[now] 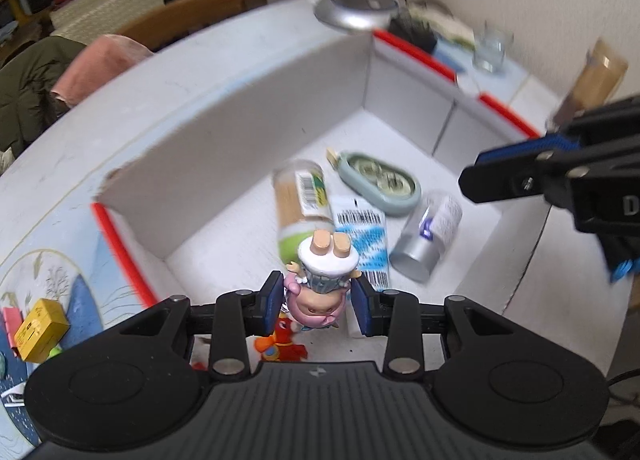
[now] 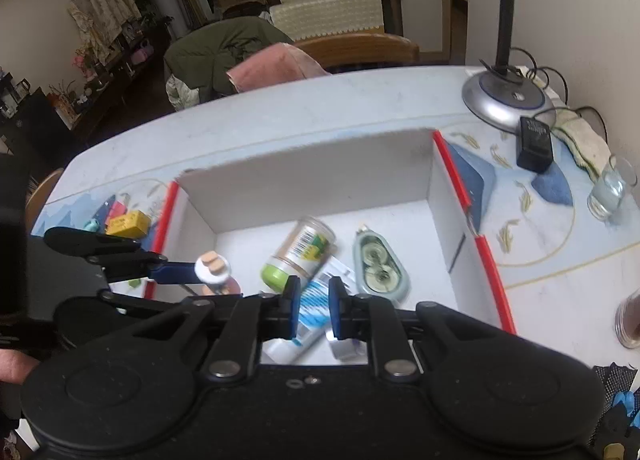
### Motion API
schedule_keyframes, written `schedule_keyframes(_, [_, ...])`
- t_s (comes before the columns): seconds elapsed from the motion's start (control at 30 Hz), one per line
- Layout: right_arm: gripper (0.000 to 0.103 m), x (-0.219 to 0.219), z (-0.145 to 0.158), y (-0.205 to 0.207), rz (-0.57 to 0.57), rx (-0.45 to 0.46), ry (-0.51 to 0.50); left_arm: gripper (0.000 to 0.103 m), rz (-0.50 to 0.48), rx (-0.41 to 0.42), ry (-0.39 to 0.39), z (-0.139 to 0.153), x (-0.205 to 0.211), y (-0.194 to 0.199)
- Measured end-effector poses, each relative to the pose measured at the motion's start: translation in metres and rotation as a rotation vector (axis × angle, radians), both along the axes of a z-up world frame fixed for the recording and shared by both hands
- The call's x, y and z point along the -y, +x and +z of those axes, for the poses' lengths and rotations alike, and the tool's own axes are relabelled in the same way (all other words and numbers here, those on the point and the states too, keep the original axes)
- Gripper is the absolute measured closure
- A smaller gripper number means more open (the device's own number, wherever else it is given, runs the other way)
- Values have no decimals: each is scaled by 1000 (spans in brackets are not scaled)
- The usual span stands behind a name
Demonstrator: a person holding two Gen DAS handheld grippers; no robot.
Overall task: Organize rigid objects
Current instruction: 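Carry the figurine and keychain over the red-and-white box, then lower and release the figurine with the left tool while the right tool releases the keychain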
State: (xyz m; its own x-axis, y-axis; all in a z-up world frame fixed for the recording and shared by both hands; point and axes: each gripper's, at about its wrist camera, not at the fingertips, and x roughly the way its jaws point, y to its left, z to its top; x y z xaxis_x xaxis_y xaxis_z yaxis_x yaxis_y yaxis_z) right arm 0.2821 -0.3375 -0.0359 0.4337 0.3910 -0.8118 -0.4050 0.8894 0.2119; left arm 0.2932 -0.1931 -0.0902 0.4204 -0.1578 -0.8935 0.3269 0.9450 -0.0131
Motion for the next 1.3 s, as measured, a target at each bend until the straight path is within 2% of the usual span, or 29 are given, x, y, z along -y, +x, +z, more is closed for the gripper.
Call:
schedule_keyframes(0.2, [88,10,-12,5,11,-27,0,67,7,-68,40,-21,8,7])
schedule_keyframes(0.7, [85,9,-24,10,52,-56,1,67,52,-111,71,-36,15,15])
schedule_keyframes(1.07, [84,10,-19,3,45,-41,-2,40,76,-59,9,-22,11,7])
schedule_keyframes(1.3, [83,9,-10,-5,41,-19,-8,39,98,-11,-39,-7,6,-4])
